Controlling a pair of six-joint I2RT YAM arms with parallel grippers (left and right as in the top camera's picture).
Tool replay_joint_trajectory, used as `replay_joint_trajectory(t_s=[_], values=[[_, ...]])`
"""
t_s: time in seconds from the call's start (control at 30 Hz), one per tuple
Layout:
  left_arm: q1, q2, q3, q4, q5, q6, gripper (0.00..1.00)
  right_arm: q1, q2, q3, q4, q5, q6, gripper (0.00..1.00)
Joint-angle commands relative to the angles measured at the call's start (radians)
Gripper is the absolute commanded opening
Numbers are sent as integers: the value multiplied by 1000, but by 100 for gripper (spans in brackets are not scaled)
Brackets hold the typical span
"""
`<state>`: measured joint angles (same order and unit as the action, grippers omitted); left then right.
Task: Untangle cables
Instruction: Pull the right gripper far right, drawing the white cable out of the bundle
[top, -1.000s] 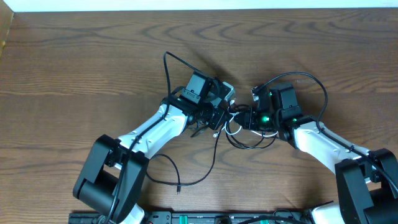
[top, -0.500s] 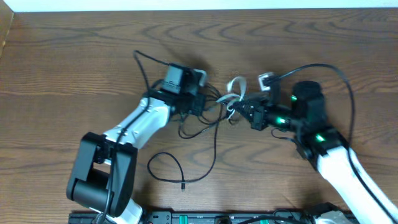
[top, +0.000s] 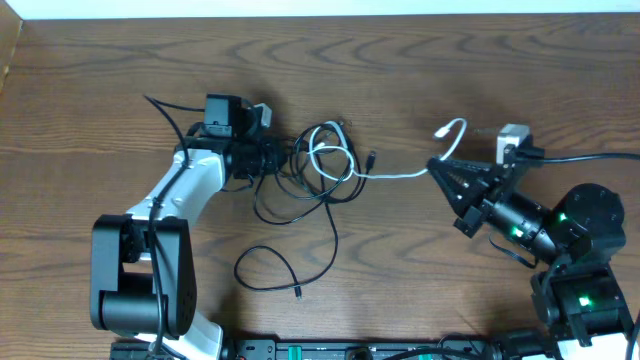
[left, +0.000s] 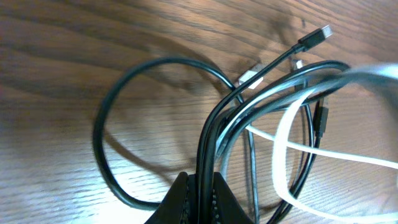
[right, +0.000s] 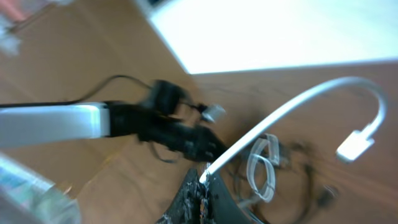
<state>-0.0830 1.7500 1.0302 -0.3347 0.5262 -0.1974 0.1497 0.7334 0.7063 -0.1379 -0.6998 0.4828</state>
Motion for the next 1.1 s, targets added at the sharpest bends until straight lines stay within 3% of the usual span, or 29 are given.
replay_joint_trajectory(t_s=[0.0,0.17,0.57,0.77,0.97,1.0,1.07], values=[[29,5,4,-10,21,-26,7,-64,-14,0,-121,189,-13,1],[97,5,4,-16,74,-30,7,-156,-13,0,-316,376,-13,1],[190,5,-1,-27,118,-30,7,-385,-6,0,-575,707,41,1],[168,6,-1,-21,117,-29,8,-435,145,0,-628,714,5,1],[164,6,-1,-20,117,-29,7,-434,366,0,-583,537,-59,1],[164,6,-1,-20,117,-27,8,-433,406,0,-579,517,-77,5],[162,6,-1,-20,118,-10,8,-428,470,2,-575,486,-126,29]])
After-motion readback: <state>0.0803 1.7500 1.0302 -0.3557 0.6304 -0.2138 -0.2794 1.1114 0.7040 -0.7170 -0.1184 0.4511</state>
